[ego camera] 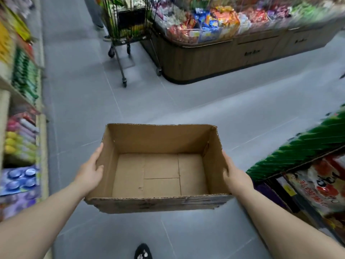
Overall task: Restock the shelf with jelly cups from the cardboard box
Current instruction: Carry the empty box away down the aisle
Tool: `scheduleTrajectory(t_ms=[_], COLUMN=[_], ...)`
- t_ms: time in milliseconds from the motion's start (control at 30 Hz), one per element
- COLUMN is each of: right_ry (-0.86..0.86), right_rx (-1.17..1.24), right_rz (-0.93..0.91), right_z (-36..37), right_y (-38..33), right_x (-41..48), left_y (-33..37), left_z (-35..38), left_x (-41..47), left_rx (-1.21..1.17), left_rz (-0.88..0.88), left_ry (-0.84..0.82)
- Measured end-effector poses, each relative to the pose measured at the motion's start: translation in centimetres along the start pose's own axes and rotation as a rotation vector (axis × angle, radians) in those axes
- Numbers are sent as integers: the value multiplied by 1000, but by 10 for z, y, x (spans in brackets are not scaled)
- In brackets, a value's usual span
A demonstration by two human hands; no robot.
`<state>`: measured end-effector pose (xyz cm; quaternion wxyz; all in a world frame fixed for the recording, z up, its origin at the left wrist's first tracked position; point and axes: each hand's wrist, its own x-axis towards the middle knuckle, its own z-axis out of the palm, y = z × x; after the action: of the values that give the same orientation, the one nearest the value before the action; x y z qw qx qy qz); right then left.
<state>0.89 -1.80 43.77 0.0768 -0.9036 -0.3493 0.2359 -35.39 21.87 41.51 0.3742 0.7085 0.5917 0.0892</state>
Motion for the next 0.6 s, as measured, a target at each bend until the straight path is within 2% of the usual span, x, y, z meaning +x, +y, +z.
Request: scheduleTrajectory(t_ms=[100, 233, 367, 600], right_ry=[14, 9, -24, -35], right_rx=[44, -39, -61, -139], right_rz=[-86, -171, -259, -402], right_z=[0, -4, -6, -21], right_y=[-54, -121, -172, -262], right_x=[19, 52, 94, 201], left_y=[-13, -29, -44, -32], left_z=[-43, -85, -112, -146], left_x=[9, 23, 48, 116], left_rx=[35, 46, 45, 32], left_rz=[-41, -75, -147, -231], left_ry=[87, 172, 216, 304])
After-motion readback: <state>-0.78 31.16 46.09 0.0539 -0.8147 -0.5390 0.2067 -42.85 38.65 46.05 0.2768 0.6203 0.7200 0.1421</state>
